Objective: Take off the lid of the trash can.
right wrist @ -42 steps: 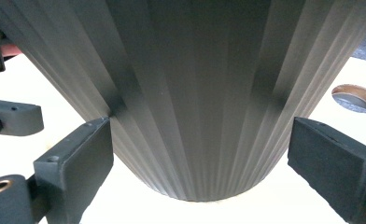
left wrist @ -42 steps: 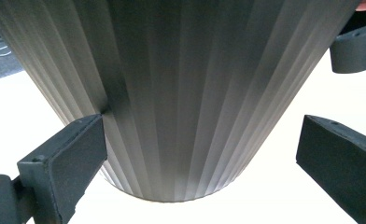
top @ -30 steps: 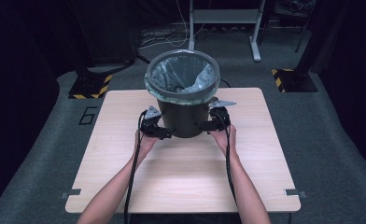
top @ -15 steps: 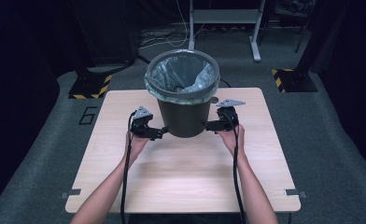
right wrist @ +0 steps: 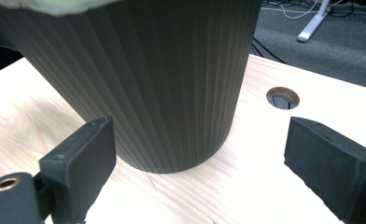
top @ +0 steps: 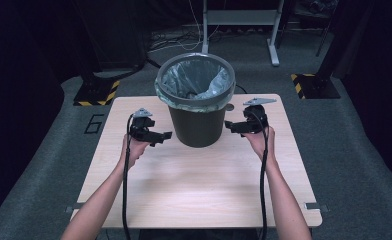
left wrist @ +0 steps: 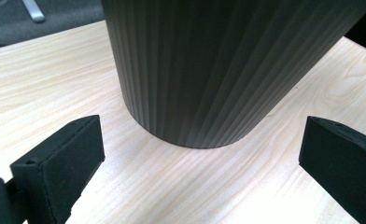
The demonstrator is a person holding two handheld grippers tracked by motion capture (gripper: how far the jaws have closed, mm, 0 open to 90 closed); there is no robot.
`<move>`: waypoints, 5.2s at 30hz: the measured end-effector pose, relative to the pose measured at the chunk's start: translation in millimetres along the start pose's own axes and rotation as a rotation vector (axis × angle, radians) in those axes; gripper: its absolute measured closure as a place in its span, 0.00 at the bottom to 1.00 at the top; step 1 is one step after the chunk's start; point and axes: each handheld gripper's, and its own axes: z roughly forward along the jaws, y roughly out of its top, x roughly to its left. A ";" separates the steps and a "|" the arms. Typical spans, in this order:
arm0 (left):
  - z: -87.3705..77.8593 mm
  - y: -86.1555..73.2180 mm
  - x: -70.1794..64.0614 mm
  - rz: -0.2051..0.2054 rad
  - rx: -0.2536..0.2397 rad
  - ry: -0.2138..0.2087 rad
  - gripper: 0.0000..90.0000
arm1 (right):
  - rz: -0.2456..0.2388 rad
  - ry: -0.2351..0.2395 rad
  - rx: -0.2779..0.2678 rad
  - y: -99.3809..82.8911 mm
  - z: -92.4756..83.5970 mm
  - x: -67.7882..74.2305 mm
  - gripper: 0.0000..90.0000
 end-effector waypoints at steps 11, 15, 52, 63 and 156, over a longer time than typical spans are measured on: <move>-10.9 17.8 8.0 -0.004 0.017 -0.007 0.00 | 0.012 0.012 0.023 17.0 -12.9 -8.0 0.11; -17.2 28.6 7.4 0.004 0.011 -0.005 0.00 | 0.009 0.008 0.021 23.1 -18.9 -8.0 0.11; -78.8 128.7 2.9 0.029 -0.049 0.019 0.01 | 0.002 -0.005 -0.057 118.5 -58.9 -5.4 0.14; -60.6 169.3 5.3 0.020 -0.013 0.091 0.16 | -0.002 -0.067 -0.002 148.4 -35.2 -1.2 0.24; -42.5 172.5 6.0 -0.093 0.017 0.176 0.65 | 0.254 -0.085 -0.040 145.6 -3.7 -7.2 0.75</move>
